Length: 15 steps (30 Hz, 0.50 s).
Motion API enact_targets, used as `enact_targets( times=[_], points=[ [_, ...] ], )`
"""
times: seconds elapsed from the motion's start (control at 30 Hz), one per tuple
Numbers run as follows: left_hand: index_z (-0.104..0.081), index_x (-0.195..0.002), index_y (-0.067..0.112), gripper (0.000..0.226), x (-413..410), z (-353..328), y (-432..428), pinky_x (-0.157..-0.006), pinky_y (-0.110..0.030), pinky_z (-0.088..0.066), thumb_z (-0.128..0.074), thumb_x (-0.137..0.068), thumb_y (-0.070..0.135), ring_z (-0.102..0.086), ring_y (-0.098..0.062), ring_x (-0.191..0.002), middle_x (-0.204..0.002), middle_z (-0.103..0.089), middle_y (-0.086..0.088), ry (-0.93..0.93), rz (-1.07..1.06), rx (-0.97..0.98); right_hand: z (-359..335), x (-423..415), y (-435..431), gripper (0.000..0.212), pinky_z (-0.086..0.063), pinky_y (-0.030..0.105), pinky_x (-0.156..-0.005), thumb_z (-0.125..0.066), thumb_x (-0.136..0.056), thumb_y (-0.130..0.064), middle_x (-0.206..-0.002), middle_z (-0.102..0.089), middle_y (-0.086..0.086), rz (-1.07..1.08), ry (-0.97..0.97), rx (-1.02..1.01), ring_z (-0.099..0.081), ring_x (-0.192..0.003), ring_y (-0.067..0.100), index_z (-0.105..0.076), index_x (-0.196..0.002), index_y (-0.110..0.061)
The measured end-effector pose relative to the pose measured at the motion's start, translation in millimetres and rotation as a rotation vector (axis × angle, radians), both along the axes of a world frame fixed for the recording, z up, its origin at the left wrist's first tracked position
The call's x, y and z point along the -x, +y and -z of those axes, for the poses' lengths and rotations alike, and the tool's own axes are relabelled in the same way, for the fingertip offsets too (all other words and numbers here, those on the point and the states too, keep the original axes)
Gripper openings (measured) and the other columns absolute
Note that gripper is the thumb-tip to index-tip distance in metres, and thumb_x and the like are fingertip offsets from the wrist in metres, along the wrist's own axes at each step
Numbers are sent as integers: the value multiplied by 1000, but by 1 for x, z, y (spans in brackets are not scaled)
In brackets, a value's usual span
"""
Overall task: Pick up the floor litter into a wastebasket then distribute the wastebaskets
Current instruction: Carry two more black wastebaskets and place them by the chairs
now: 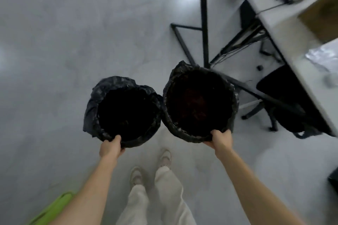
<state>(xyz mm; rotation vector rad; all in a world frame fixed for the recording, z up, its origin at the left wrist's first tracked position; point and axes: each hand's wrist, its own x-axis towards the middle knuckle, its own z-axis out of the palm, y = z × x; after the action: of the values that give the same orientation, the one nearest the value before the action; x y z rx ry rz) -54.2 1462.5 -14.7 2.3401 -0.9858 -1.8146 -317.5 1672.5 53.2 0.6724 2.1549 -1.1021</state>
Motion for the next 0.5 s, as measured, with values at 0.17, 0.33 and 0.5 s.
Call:
enact_targets(
  times=[0.17,0.33,0.5],
  points=[
    [-49,-122,2,35,60,-107,46,-85,-47,-58,-59,-96,22,-67,-34,-83,-115,-60,-20,82,351,46,-122,-12,111,58,-61,37,-55,-49,-96,3,-141,-50,12,261,152,80,-62,-113,39,-36,-146,-23],
    [-52,-118,0,34,118,-177,107,-81,-44,-59,-59,-94,22,-68,-31,-80,-105,-64,-19,160,675,97,-196,-43,229,45,-61,38,-55,-53,-94,2,-126,-59,15,545,267,96,-66,-103,40,-46,-133,-18],
    [-56,-111,0,29,190,-224,195,-70,-39,-60,-59,-92,21,-70,-31,-74,-98,-67,-20,228,1042,142,-231,-86,345,35,-60,39,-60,-54,-94,-1,-122,-58,14,829,368,127,-65,-103,37,-47,-126,-14]
  ],
)
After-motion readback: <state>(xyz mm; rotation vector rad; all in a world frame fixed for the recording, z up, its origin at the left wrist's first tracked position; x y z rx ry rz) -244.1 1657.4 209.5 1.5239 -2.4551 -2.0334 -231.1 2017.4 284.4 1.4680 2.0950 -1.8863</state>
